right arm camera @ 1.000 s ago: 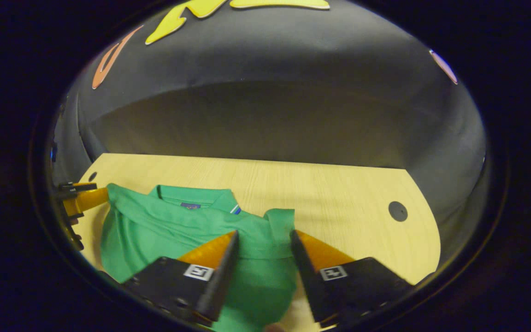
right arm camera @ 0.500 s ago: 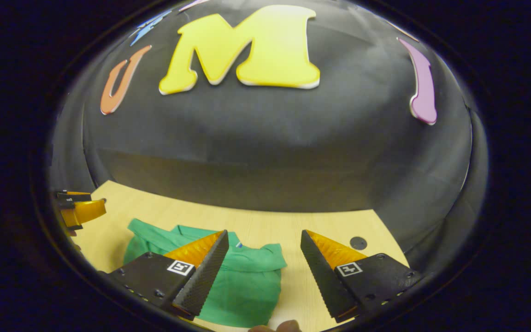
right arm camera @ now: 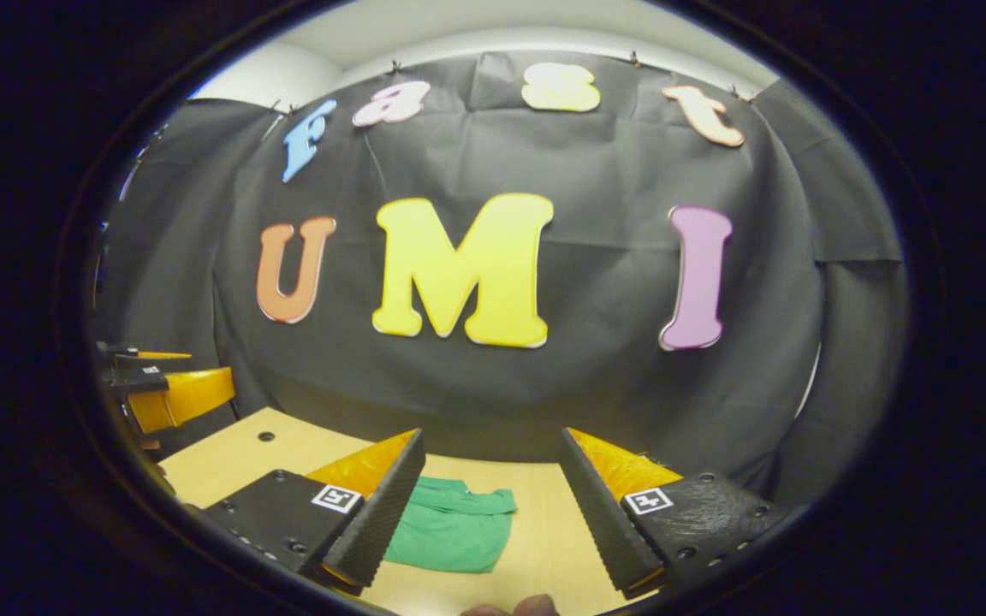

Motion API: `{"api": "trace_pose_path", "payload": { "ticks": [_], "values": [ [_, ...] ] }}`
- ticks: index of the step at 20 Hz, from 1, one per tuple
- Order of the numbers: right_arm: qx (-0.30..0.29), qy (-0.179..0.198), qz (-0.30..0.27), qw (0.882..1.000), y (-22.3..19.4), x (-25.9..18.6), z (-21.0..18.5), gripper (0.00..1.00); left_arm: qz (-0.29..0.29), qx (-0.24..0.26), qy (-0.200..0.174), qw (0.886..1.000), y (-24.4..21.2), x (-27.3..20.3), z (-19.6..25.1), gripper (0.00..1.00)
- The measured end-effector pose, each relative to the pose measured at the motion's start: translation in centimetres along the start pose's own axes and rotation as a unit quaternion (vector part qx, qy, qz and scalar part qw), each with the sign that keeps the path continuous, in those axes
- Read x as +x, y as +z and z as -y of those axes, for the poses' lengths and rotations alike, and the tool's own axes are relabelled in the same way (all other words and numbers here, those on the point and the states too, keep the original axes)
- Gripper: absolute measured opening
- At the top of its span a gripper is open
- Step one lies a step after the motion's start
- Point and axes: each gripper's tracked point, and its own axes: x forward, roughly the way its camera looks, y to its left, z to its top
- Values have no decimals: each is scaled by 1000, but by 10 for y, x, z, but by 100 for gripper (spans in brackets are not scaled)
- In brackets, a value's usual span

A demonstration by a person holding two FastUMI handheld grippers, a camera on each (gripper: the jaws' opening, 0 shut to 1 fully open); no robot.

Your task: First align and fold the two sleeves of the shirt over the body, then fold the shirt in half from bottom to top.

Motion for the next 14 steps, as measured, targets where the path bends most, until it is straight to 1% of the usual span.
{"api": "trace_pose_path", "payload": {
  "ticks": [1, 2, 3, 4, 5, 6, 7, 8, 10, 12, 14],
  "values": [
    [2, -2, 11, 1000, 11, -22, 3, 94, 11, 2, -2, 1000, 5, -24, 7, 100],
    [9, -1, 21, 1000, 20, -47, 3, 96, 20, 6, -1, 1000, 10, -46, 11, 100],
    [19, 1, 32, 999, 28, -75, 0, 96, 26, 8, 3, 1000, 13, -72, 15, 100],
    [20, 2, 41, 999, 30, -94, 2, 94, 29, 5, 8, 1000, 13, -88, 17, 100],
    [18, -1, 48, 999, 32, -111, 4, 96, 32, 4, 14, 999, 13, -103, 17, 100],
    [20, 2, 52, 998, 31, -123, 2, 96, 39, 4, 19, 999, 15, -115, 19, 100],
    [23, 5, 52, 998, 31, -135, -2, 94, 41, 6, 23, 999, 15, -126, 18, 100],
    [25, 6, 51, 998, 27, -141, -1, 96, 44, 8, 22, 999, 15, -133, 20, 100],
    [24, 0, 56, 998, 28, -154, 4, 96, 46, 12, 18, 999, 16, -144, 22, 100],
    [29, -9, 63, 998, 30, -164, 9, 96, 53, 5, 12, 999, 20, -151, 27, 100],
    [29, -13, 64, 997, 32, -167, 7, 95, 65, 13, 8, 998, 28, -152, 28, 100]
  ]
}}
